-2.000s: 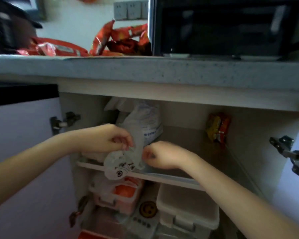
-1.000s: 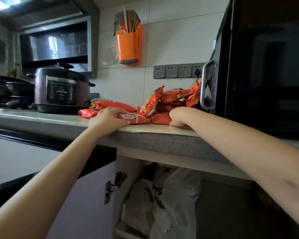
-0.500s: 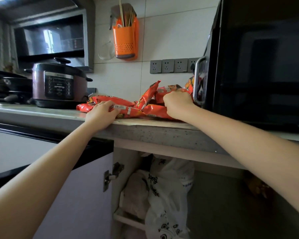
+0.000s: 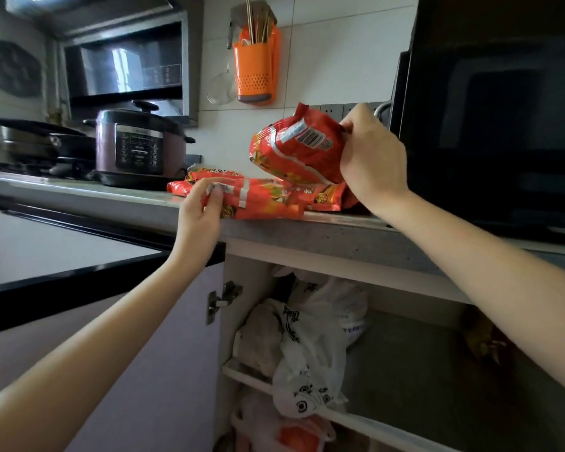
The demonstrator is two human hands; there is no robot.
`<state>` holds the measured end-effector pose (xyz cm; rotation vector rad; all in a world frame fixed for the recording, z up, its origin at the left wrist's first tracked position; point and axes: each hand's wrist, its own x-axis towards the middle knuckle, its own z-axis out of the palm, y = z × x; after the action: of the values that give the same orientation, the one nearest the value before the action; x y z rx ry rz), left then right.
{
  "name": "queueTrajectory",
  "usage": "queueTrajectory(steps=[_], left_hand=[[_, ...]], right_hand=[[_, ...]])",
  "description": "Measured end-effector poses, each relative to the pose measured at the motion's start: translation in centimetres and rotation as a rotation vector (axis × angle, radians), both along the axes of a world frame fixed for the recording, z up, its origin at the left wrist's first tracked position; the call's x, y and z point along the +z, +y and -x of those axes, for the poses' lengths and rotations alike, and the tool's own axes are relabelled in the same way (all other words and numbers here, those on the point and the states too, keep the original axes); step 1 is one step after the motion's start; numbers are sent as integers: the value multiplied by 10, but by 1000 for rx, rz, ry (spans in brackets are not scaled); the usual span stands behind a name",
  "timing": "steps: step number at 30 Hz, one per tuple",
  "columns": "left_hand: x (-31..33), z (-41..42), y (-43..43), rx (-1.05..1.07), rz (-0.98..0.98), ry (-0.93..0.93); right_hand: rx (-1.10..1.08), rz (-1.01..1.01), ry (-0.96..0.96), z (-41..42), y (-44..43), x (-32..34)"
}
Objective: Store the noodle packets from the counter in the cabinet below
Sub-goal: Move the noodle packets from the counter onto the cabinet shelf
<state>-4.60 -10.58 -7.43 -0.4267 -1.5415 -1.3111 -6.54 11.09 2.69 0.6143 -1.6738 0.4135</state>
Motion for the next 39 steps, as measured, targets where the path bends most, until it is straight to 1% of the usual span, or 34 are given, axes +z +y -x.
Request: queueTrajectory(steps=[2,4,7,9,11,12,14,17,18,21,24,26,28,30,31,32,35,36,37,39], left_hand=[[-1,-14,10,-208,-178,-38],[-3,-24,17,-386,-310,-84],[-16,-39,23,-537,-434,-78],[-26,-48,24,-596,-546,-83],[-38,-56,22,-628,-665,-109],[-44,-58,22,-643,-696,-129],[-62,-63,25,-678,-724,-187],[-89,-70,38,-707,-745,-316],[-99,-73,46,-714,-759,-381],[-123,-74,61,-703,-762,-546],[-139,-71,72,-758,-769,-608],[-144,-73,80,-828,-691,-631],[-149,-72,86,-842,-574,-649],[-155,-71,87,-780,-449,-661],[-157,-70,87,-709,-363,-653],[-158,-70,90,-610,-228,-626],[-164,-65,90,-252,299,-475],[-164,-64,91,-155,447,-446],[-163,-64,92,-76,572,-439],[-158,-64,95,39,771,-438]], right_hand=[[106,10,-27,0,-1,-11],[238,-5,-90,-1,-1,-27],[417,-79,-125,-11,1,-61],[414,-188,-120,-20,5,-85],[341,-360,-118,-31,8,-108],[311,-430,-112,-34,9,-116],[273,-505,-105,-38,10,-136],[149,-530,-59,-36,13,-168],[154,-508,-74,-35,16,-182],[280,-426,-181,-30,28,-211],[334,-350,-371,-32,44,-227],[341,-290,-452,-40,55,-235],[327,-201,-549,-47,65,-240],[339,-84,-704,-55,71,-242],[344,-48,-772,-57,75,-243],[336,-28,-824,-58,81,-244],[337,13,-954,-57,98,-247],[350,28,-1007,-57,104,-246],[375,31,-1064,-56,109,-245],[418,-30,-1156,-57,117,-242]])
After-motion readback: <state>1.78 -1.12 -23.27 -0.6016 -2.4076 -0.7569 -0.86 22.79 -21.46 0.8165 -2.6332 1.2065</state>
